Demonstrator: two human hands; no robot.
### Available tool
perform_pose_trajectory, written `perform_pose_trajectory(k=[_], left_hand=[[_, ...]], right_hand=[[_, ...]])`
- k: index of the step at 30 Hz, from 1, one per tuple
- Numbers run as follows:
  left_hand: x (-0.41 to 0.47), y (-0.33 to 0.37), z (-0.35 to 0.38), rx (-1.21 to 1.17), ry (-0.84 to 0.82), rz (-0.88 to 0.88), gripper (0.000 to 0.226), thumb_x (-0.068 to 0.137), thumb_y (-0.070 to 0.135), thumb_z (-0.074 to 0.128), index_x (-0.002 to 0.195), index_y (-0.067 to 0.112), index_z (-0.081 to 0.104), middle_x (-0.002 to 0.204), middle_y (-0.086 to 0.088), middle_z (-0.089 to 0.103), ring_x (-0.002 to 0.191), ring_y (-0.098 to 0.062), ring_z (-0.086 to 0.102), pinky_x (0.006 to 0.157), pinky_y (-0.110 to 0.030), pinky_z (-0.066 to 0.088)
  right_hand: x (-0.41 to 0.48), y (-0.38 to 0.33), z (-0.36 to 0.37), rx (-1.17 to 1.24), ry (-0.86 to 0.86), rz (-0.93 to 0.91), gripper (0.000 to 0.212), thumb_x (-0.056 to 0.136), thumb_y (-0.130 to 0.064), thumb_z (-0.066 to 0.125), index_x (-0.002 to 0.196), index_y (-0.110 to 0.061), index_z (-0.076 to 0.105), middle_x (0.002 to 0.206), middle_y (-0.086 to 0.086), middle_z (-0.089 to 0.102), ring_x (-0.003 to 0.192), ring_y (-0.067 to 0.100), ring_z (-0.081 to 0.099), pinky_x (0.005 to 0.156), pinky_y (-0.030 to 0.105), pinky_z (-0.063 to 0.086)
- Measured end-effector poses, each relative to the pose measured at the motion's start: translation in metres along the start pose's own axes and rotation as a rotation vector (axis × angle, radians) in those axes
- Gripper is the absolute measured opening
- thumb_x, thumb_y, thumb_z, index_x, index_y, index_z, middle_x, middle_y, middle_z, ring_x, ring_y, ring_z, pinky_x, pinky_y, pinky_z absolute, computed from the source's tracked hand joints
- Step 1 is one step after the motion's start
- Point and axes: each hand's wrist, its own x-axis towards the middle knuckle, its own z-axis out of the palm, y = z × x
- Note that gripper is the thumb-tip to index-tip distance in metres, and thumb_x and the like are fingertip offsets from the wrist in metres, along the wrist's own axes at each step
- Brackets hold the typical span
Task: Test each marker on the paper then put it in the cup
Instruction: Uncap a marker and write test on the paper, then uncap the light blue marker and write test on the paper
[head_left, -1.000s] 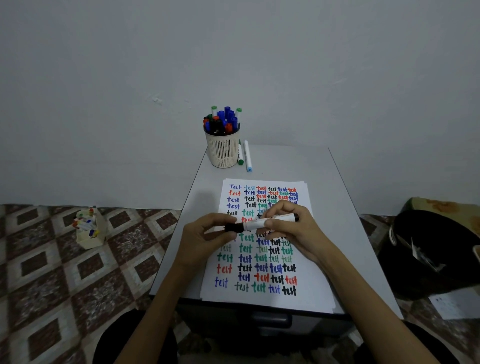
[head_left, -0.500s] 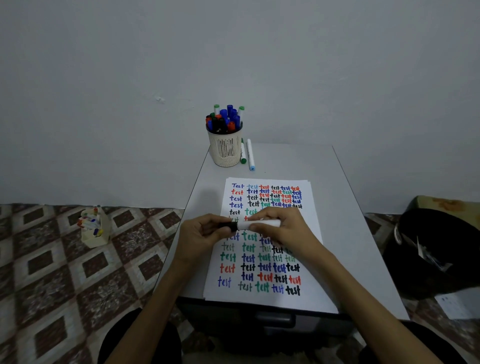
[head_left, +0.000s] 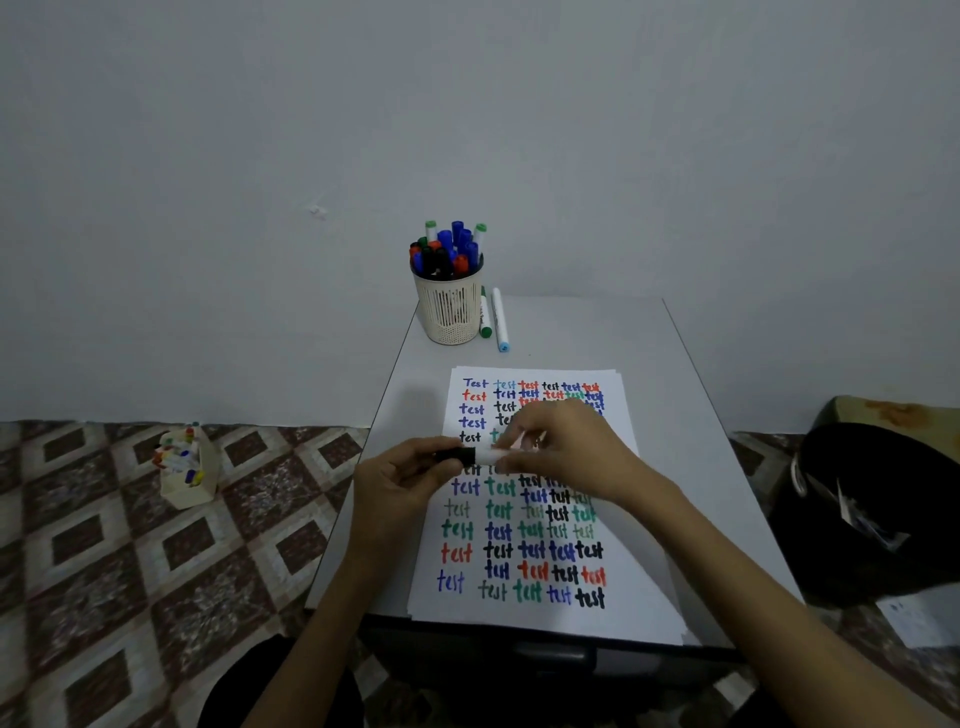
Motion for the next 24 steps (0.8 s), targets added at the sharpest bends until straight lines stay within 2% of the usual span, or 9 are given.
perform_pose_trajectory(k=[3, 6, 8, 9, 12, 15, 17, 20, 24], left_hand=[[0.002, -0.004, 0.000, 0.061, 0.086, 0.010, 0.029, 0.080, -0.003, 0.066, 0.108, 0.006, 0.066, 0.099, -0.002, 0.073, 0.095, -0.014, 0.068, 0.084, -0.028, 0.055], [0.005, -0.014, 0.001, 0.219, 0.088, -0.052, 0.052, 0.085, 0.008, 0.065, 0.134, 0.018, 0.049, 0.128, 0.005, 0.057, 0.117, -0.002, 0.054, 0.095, -0.022, 0.045], [0.007, -0.022, 0.004, 0.395, 0.048, -0.069, 0.054, 0.088, 0.016, 0.062, 0.138, 0.021, 0.042, 0.138, 0.007, 0.046, 0.127, -0.003, 0.041, 0.106, -0.028, 0.036], [0.007, -0.025, 0.005, 0.493, 0.005, -0.042, 0.050, 0.090, 0.023, 0.058, 0.138, 0.020, 0.043, 0.141, 0.005, 0.044, 0.130, -0.005, 0.037, 0.112, -0.033, 0.029], [0.008, -0.030, 0.009, 0.703, -0.129, 0.011, 0.049, 0.088, 0.036, 0.040, 0.134, 0.020, 0.048, 0.145, 0.004, 0.039, 0.135, -0.008, 0.032, 0.118, -0.034, 0.006], [0.010, -0.031, 0.010, 0.743, -0.124, 0.028, 0.048, 0.089, 0.037, 0.037, 0.133, 0.021, 0.050, 0.145, 0.004, 0.039, 0.135, -0.005, 0.030, 0.119, -0.034, 0.003], [0.010, -0.032, 0.010, 0.744, -0.115, 0.032, 0.049, 0.090, 0.040, 0.037, 0.132, 0.022, 0.050, 0.145, 0.005, 0.039, 0.135, -0.004, 0.030, 0.119, -0.032, 0.002], [0.011, -0.035, 0.010, 0.750, -0.110, 0.027, 0.061, 0.085, 0.053, 0.026, 0.133, 0.024, 0.050, 0.145, 0.008, 0.038, 0.136, -0.003, 0.029, 0.118, -0.030, 0.001], [0.012, -0.038, 0.010, 0.744, -0.099, 0.041, 0.062, 0.085, 0.054, 0.025, 0.132, 0.024, 0.051, 0.144, 0.010, 0.039, 0.136, -0.001, 0.028, 0.118, -0.030, 0.002]], right_hand=[[0.022, -0.010, 0.003, -0.246, -0.135, -0.069, 0.018, 0.086, -0.029, 0.070, 0.101, -0.025, 0.063, 0.095, -0.004, 0.068, 0.082, 0.012, 0.062, 0.076, 0.035, 0.054], [0.060, -0.010, -0.007, -0.353, -0.133, -0.158, 0.045, 0.090, -0.011, 0.061, 0.130, -0.026, 0.048, 0.097, 0.002, 0.065, 0.081, 0.015, 0.060, 0.071, 0.025, 0.050], [0.095, -0.009, -0.028, -0.347, 0.017, -0.192, 0.068, 0.090, -0.001, 0.058, 0.145, -0.031, 0.033, 0.090, 0.005, 0.064, 0.075, 0.016, 0.059, 0.066, 0.026, 0.051], [0.114, -0.010, -0.041, -0.311, 0.124, -0.200, 0.071, 0.090, 0.000, 0.056, 0.148, -0.034, 0.030, 0.087, 0.006, 0.065, 0.072, 0.018, 0.060, 0.065, 0.029, 0.053], [0.168, -0.021, -0.080, -0.115, 0.450, -0.201, 0.063, 0.091, -0.002, 0.056, 0.145, -0.028, 0.037, 0.080, 0.011, 0.066, 0.070, 0.024, 0.064, 0.070, 0.041, 0.057], [0.211, -0.037, -0.105, -0.025, 0.702, -0.222, 0.063, 0.085, -0.002, 0.060, 0.141, -0.018, 0.037, 0.069, 0.008, 0.060, 0.061, 0.023, 0.061, 0.062, 0.039, 0.055], [0.234, -0.043, -0.106, -0.083, 0.794, -0.202, 0.062, 0.085, -0.008, 0.058, 0.139, -0.021, 0.032, 0.068, 0.006, 0.059, 0.060, 0.022, 0.058, 0.056, 0.036, 0.050], [0.259, -0.041, -0.095, -0.184, 0.791, -0.155, 0.064, 0.085, -0.011, 0.058, 0.136, -0.029, 0.023, 0.070, 0.002, 0.057, 0.060, 0.022, 0.058, 0.054, 0.034, 0.047], [0.276, -0.023, -0.070, -0.275, 0.612, -0.067, 0.060, 0.084, -0.011, 0.062, 0.137, -0.017, 0.035, 0.074, 0.005, 0.059, 0.063, 0.025, 0.058, 0.054, 0.034, 0.045]])
